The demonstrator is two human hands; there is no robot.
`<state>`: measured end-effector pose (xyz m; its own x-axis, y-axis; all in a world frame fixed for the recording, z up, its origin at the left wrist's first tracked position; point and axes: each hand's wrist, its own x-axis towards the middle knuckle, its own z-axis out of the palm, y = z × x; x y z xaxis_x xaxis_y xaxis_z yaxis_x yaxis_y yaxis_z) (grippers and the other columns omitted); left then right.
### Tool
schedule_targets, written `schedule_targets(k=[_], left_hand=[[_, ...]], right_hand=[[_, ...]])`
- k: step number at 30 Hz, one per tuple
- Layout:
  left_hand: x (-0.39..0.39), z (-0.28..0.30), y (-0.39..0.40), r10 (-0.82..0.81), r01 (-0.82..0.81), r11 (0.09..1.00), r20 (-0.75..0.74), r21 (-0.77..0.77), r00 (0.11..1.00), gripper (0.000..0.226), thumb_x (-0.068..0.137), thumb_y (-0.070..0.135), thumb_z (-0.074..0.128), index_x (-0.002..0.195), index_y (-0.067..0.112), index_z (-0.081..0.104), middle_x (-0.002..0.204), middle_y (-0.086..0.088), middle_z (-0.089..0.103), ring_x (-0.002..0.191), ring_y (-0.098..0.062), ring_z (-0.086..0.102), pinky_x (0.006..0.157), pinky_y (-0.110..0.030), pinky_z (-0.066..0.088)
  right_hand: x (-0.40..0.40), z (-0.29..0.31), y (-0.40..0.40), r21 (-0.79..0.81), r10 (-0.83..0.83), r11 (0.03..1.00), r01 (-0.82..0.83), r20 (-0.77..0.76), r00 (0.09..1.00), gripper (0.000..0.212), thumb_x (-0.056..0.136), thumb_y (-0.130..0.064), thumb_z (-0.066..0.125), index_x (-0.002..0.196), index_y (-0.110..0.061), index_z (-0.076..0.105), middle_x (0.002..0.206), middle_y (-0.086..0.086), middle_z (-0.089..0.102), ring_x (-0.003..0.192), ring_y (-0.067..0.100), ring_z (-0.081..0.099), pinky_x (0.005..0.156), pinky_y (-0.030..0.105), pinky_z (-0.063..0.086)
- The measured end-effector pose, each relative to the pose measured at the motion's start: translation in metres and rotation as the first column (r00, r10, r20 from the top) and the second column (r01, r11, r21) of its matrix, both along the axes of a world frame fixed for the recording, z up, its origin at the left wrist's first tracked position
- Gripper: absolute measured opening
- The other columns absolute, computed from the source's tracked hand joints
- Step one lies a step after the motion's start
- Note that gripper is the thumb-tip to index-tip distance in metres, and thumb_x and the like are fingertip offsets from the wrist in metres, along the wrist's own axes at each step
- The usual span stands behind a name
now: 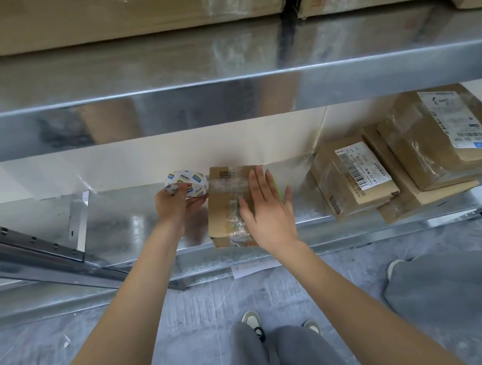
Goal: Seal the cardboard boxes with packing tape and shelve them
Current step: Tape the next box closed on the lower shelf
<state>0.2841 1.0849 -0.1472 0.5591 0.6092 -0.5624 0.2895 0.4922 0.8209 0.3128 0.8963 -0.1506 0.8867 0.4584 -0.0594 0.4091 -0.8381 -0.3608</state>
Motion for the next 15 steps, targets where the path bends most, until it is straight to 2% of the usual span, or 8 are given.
schedule_targets(k=[4, 8, 11, 13, 15], left_hand=[[-0.001, -0.006, -0.008, 0.057, -0.064, 0.982, -0.039, -0.176, 0.998, 0.029, 0.096, 0.006, 0.057, 0.123, -0.005, 0.054, 0.087, -0.016, 0.065, 0.068, -0.022, 0.066, 0.048, -0.027, 0.058], [0.0, -0.008, -0.018, 0.079, -0.086, 0.991, -0.07, -0.103, 0.994, 0.032, 0.097, 0.007, 0.056, 0.126, -0.005, 0.055, 0.092, -0.016, 0.066, 0.062, -0.018, 0.064, 0.043, -0.021, 0.054], [-0.001, -0.01, -0.02, 0.067, -0.07, 0.997, -0.085, -0.038, 0.994, 0.034, 0.097, 0.008, 0.057, 0.127, -0.006, 0.054, 0.113, -0.024, 0.065, 0.064, -0.017, 0.062, 0.04, -0.02, 0.051], [-0.003, -0.009, -0.02, 0.068, -0.071, 0.997, -0.087, -0.038, 0.994, 0.034, 0.097, 0.008, 0.056, 0.128, -0.007, 0.053, 0.109, -0.023, 0.065, 0.059, -0.015, 0.062, 0.037, -0.019, 0.049], [-0.004, -0.008, -0.021, 0.055, -0.058, 0.998, -0.09, -0.034, 0.994, 0.034, 0.098, 0.007, 0.054, 0.129, -0.009, 0.052, 0.101, -0.018, 0.063, 0.057, -0.014, 0.061, 0.037, -0.018, 0.049]], right_hand=[[-0.001, 0.001, 0.001, 0.001, 0.007, 1.0, -0.007, 0.016, 1.0, 0.078, 0.089, -0.056, 0.002, 0.156, -0.018, 0.007, 0.164, -0.004, 0.0, 0.15, 0.012, -0.004, 0.118, 0.05, -0.008], [0.0, 0.006, 0.003, -0.099, 0.008, 0.995, -0.005, 0.03, 1.0, 0.079, 0.095, -0.063, 0.012, 0.156, -0.013, 0.005, 0.164, 0.001, -0.001, 0.15, 0.016, -0.006, 0.116, 0.057, -0.011], [-0.005, 0.016, 0.02, -0.178, -0.035, 0.984, 0.03, -0.027, 0.999, 0.11, 0.082, -0.083, 0.023, 0.154, -0.004, -0.002, 0.163, 0.01, -0.008, 0.15, 0.02, -0.011, 0.112, 0.057, -0.017], [-0.007, 0.017, 0.033, -0.148, -0.08, 0.986, 0.072, -0.045, 0.996, 0.117, 0.08, -0.083, 0.032, 0.152, 0.001, -0.005, 0.162, 0.015, -0.01, 0.149, 0.022, -0.014, 0.114, 0.057, -0.014], [-0.009, 0.013, 0.038, -0.095, -0.101, 0.991, 0.098, -0.031, 0.994, 0.113, 0.083, -0.079, 0.033, 0.152, 0.002, -0.004, 0.162, 0.016, -0.01, 0.149, 0.023, -0.014, 0.116, 0.056, -0.01]])
